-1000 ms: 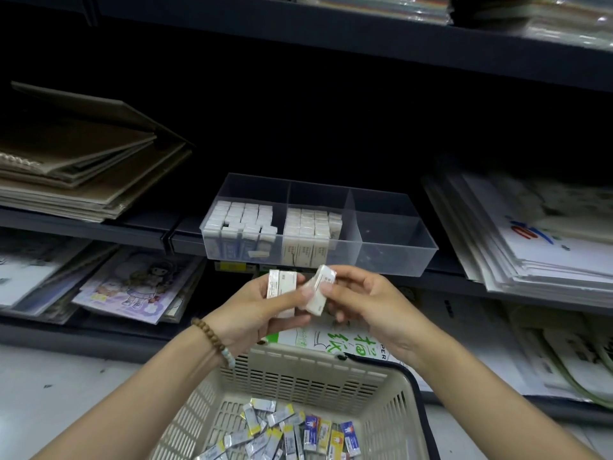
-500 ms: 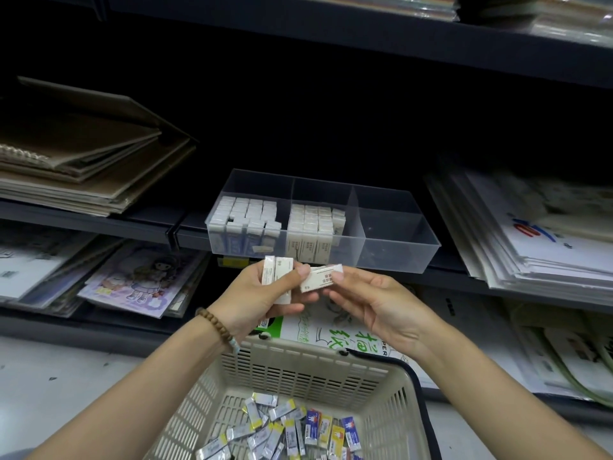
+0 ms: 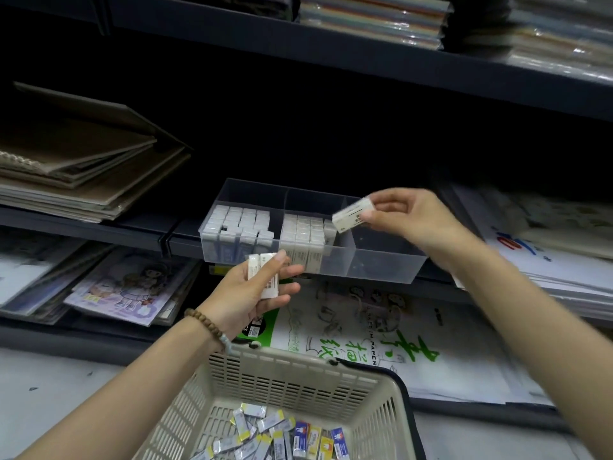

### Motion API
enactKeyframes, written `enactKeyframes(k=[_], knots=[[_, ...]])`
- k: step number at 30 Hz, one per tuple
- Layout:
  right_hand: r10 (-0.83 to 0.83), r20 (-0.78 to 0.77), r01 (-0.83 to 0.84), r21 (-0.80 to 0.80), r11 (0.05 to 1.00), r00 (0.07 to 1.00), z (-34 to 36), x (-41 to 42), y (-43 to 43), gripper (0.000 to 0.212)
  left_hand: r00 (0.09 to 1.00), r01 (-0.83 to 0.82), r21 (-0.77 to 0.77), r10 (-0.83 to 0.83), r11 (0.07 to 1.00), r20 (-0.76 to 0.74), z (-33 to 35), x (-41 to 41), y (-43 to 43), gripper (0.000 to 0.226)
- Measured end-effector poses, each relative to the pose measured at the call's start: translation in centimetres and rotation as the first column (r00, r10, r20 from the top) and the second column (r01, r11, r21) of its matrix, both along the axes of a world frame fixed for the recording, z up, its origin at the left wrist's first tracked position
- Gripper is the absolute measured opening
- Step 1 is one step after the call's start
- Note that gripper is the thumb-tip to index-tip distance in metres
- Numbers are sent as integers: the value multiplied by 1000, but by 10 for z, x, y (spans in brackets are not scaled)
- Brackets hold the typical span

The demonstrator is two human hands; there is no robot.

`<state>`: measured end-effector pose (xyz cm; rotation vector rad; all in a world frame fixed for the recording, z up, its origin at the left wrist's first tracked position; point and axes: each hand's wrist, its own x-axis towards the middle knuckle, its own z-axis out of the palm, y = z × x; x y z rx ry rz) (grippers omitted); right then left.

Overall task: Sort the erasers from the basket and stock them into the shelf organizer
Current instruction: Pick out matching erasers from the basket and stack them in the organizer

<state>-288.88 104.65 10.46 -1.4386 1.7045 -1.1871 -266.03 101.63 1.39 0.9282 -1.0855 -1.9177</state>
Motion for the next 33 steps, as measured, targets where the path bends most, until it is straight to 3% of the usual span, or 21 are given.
enactKeyframes(k=[3,7,11,17,23,28,31,33], knots=[[96,-213,-75,106,992,972,13,-7,-23,27,999,-22,26,23,999,-23,-1,1,-3,52],[241,-249,-157,313,937,938,11,1,-42,32,1000,-22,34,23,999,-21,-1,2,-5,55],[214,-335,-99,329,939,918,-3,15,-53,34,1000,-24,40,24,999,-5,-2,2,-6,59],[108,-371,27,343,939,922,-17,31,-58,29,1000,-17,54,18,998,-21,0,2,-6,58],[111,-283,11,396,918,953,-13,27,-57,24,992,82,149,-66,985,-109,1,1,-5,37],[82,-352,49,347,937,932,-15,26,-55,19,973,195,165,-170,967,-157,3,3,1,23],[25,-405,73,224,972,914,-15,25,-47,21,970,214,149,-191,965,-154,4,3,3,26],[-33,-361,70,89,994,932,-14,27,-36,20,972,199,148,-175,969,-158,4,3,4,30]])
